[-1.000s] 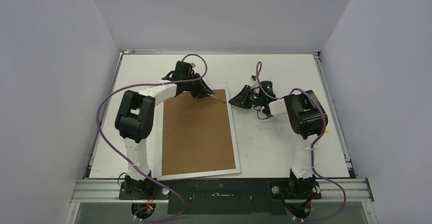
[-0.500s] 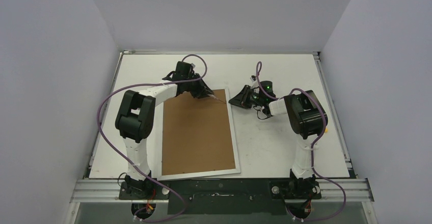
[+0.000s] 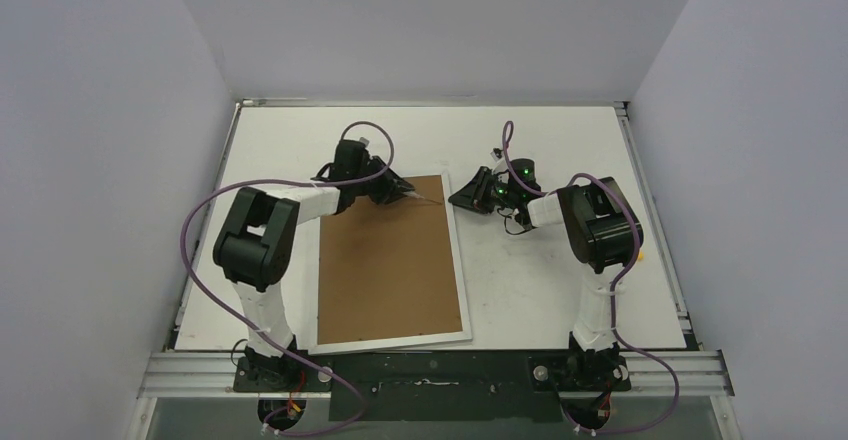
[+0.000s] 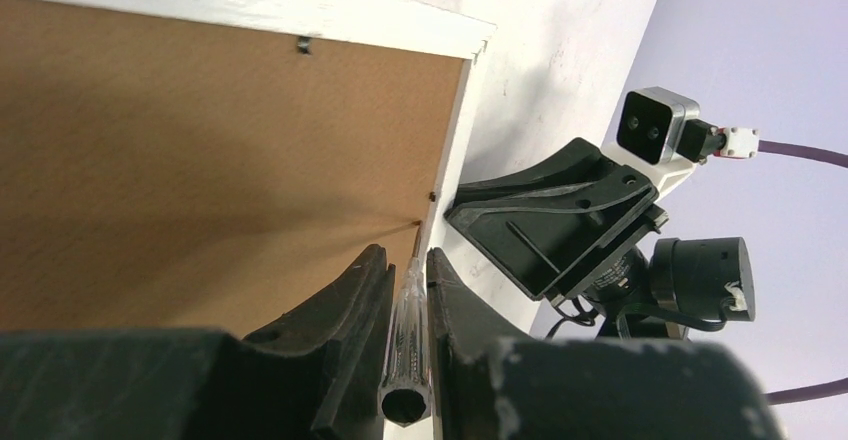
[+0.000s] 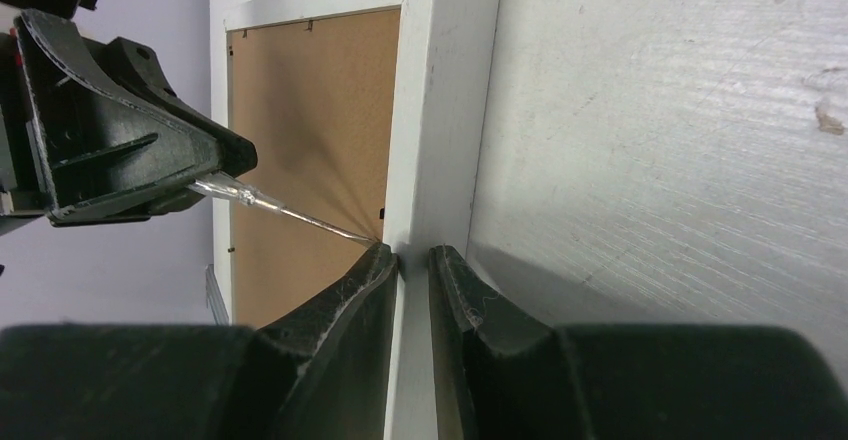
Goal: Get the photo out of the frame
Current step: Release the photo frame item from the photo frame.
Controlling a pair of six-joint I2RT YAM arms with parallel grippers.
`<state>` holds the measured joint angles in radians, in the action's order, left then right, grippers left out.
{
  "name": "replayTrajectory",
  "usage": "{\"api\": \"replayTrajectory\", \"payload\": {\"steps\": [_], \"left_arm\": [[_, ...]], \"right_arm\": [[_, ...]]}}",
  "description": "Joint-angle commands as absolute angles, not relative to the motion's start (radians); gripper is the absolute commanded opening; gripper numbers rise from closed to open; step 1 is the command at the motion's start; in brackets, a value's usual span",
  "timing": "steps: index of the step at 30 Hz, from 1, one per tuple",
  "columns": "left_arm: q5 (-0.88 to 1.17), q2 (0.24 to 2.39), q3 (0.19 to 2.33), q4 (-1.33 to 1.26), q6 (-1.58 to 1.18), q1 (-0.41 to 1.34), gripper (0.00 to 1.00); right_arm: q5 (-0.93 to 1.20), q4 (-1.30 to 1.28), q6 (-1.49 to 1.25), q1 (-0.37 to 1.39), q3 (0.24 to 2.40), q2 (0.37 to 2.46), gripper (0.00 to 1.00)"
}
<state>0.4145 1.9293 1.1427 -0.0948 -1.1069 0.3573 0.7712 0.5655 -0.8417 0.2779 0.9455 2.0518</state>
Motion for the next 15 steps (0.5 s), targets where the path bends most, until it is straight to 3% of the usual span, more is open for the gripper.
{"api": "replayTrajectory", "payload": {"steps": [1,7,15], "left_arm": [[0.363,1.849,1.014,-0.323,-1.165,0.35,0.0],[0.341,1.819,0.847,-0.629,-1.218,0.35,0.0],[0.258,1.835,0.747,-0.822,-1.269,0.355,0.0]], "right_arm": [[0.79,0.587,-0.816,0.306,0.964,2.052,0.2],[0.793,0.605,-0.822,0.306,0.956,2.05,0.2],[0.796,0.619,-0.828,0.307,0.953,2.052,0.2]]}}
